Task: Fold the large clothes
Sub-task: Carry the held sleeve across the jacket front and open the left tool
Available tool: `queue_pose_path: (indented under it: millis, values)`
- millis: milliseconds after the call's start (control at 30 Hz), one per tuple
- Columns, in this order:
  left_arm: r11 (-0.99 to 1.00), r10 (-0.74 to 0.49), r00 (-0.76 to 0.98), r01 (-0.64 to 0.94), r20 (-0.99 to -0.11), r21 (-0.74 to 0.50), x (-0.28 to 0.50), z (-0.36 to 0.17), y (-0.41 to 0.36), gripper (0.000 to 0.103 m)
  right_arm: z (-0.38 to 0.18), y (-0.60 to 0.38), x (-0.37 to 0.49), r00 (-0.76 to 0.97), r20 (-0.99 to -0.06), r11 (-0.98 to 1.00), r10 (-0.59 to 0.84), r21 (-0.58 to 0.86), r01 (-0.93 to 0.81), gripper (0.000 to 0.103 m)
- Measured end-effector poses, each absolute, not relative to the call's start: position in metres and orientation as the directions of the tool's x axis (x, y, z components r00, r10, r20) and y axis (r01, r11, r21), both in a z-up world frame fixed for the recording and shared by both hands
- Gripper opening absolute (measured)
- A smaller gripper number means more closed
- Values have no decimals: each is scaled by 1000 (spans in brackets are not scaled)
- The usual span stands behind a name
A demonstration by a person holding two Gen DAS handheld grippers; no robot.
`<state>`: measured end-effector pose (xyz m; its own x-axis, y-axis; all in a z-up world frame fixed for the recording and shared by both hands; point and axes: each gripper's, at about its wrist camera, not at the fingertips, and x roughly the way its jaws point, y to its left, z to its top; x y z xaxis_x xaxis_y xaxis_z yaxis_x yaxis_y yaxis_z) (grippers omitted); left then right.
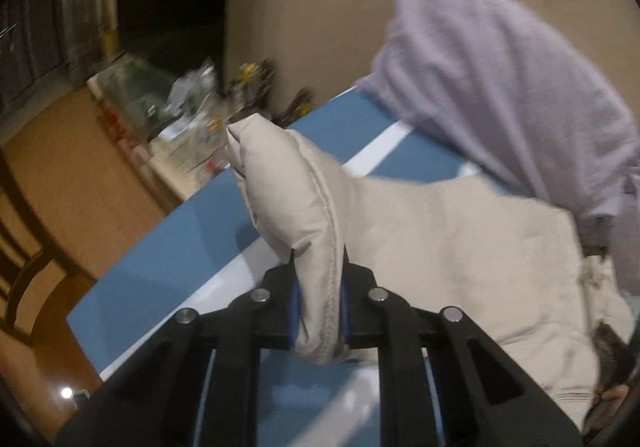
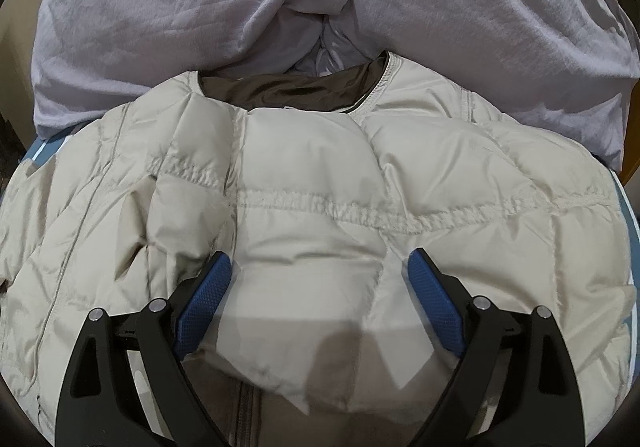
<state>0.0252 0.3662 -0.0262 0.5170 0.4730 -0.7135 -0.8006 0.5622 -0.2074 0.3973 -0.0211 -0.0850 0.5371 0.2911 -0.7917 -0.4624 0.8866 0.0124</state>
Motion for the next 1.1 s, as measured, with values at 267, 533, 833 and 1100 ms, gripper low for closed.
queue_pose_path:
  millis: [267,533,833,1100]
  values:
    - [714,383,701,-638,-602,-289,85,44,294,15,-66,-50,376,504,-783,866,365,86,-493,96]
    - [823,242,780,-480,-577,-303,158,59,212,15,-50,-93,367,529,-759,871,379,99,-482,96]
    - [900,81,817,-306,-571,-311,233,57,127,15,-54,-115,358,601,-704,858,380,26,-512,96]
    - [935,-2,750,-233,-661,-267,289,11,69,15,-61,-132,362,594,-666,850,452,120,-513,96]
